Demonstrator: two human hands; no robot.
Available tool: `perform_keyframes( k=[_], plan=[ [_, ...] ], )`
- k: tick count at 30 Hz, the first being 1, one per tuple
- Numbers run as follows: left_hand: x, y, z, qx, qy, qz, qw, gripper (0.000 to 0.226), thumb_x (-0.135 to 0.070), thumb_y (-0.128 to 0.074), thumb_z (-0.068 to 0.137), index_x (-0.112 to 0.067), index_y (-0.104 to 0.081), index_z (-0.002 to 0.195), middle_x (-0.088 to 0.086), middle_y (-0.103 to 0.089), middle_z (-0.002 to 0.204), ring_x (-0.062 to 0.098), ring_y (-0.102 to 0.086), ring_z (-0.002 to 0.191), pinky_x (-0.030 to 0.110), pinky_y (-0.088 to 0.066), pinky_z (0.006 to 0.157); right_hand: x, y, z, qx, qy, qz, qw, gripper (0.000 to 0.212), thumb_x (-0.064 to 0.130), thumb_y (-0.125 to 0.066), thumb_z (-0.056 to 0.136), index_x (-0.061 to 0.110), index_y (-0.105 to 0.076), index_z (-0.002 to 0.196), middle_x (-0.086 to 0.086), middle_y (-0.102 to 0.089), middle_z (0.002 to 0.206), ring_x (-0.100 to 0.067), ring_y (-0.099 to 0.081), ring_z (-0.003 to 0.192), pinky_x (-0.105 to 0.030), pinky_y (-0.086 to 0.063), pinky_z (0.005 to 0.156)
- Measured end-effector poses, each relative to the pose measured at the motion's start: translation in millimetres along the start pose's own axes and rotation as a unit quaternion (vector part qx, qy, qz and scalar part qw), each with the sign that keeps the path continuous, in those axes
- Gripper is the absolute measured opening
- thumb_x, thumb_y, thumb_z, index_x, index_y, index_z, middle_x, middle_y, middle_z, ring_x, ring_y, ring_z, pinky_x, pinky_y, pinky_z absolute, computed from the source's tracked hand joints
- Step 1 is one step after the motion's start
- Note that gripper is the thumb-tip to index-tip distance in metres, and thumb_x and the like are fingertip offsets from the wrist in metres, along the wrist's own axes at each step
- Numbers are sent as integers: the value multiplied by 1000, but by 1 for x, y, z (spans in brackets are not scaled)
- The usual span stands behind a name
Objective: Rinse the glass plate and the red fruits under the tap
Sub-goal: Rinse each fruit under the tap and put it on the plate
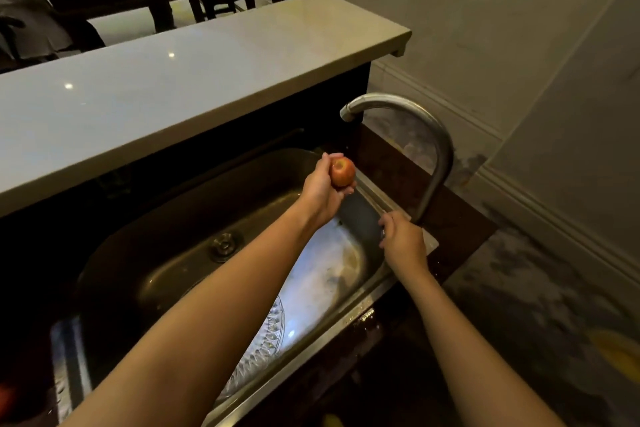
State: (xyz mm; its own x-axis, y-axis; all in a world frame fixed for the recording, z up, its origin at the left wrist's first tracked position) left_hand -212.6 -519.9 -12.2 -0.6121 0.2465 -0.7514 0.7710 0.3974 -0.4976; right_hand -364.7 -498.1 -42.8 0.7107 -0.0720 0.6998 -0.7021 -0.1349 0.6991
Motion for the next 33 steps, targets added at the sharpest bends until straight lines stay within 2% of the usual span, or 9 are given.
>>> perform_keyframes(
  k=[3, 9, 21, 26, 29, 31, 33],
  plan=[
    [-1, -4, 6, 0, -9, 1, 1000, 32, -34, -26, 102, -18, -53, 94, 17, -44, 118, 22, -51, 77, 23, -41, 55, 3, 0, 2, -18, 5, -13, 1000, 35, 25, -32, 99, 4, -60, 104, -25, -68, 91, -38, -64, 89, -42, -49, 80],
    [-3, -11, 11, 21, -19, 11, 1000, 31, -32, -24, 103, -13, -46, 112, 18, -42, 117, 20, -49, 78, 24, -39, 62, 7, 2, 4, -32, -1, -44, 999, 37, 26, -31, 100, 2, -59, 104, -24, -68, 93, -37, -65, 90, -43, -51, 82],
    [-8, -20, 15, 28, -17, 2, 999, 29, -33, -27, 102, -15, -46, 116, 16, -40, 123, 21, -50, 79, 23, -41, 59, 14, 3, 12, -38, 1, -122, 992, 40, 27, -30, 101, 1, -61, 105, -21, -70, 96, -34, -66, 93, -36, -50, 79],
    [-7, -19, 17, 25, -14, 7, 1000, 32, -33, -29, 102, -13, -45, 122, 16, -40, 124, 22, -52, 80, 22, -43, 59, 13, 2, 14, -44, 6, -124, 991, 40, 27, -30, 101, 1, -61, 102, -19, -70, 94, -32, -67, 89, -38, -53, 79],
    [-5, -17, 16, 30, -11, 27, 999, 37, -31, -38, 100, -14, -40, 133, 12, -43, 115, 19, -52, 76, 20, -42, 56, 10, 1, 16, -35, -8, -110, 993, 40, 27, -30, 101, 1, -61, 103, -20, -70, 95, -33, -66, 90, -38, -53, 80],
    [-6, -17, 14, 48, -23, 82, 995, 31, -28, -49, 96, -17, -43, 125, 9, -46, 103, 16, -52, 69, 18, -42, 52, 6, -1, 17, -1, -43, -66, 997, 41, 28, -30, 101, 0, -59, 107, -22, -68, 100, -35, -66, 93, -43, -52, 85],
    [-8, -17, 13, 56, -26, 137, 989, 25, -31, -52, 94, -17, -45, 113, 8, -51, 92, 13, -50, 59, 16, -38, 43, 10, 1, 16, 17, -49, -59, 997, 40, 30, -32, 100, 0, -55, 114, -21, -66, 105, -36, -64, 96, -42, -52, 83]
  ],
)
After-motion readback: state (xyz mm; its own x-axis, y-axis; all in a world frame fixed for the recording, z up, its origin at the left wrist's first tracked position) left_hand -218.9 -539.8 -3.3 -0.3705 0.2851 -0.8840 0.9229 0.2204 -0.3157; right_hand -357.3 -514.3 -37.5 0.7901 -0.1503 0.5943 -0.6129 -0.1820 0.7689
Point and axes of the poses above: each hand's wrist, its own z-axis towards the middle knuckle, its own y-axis out of the back of the hand, x = y × z, the point moved 6 cm from there along z, towards the middle knuckle
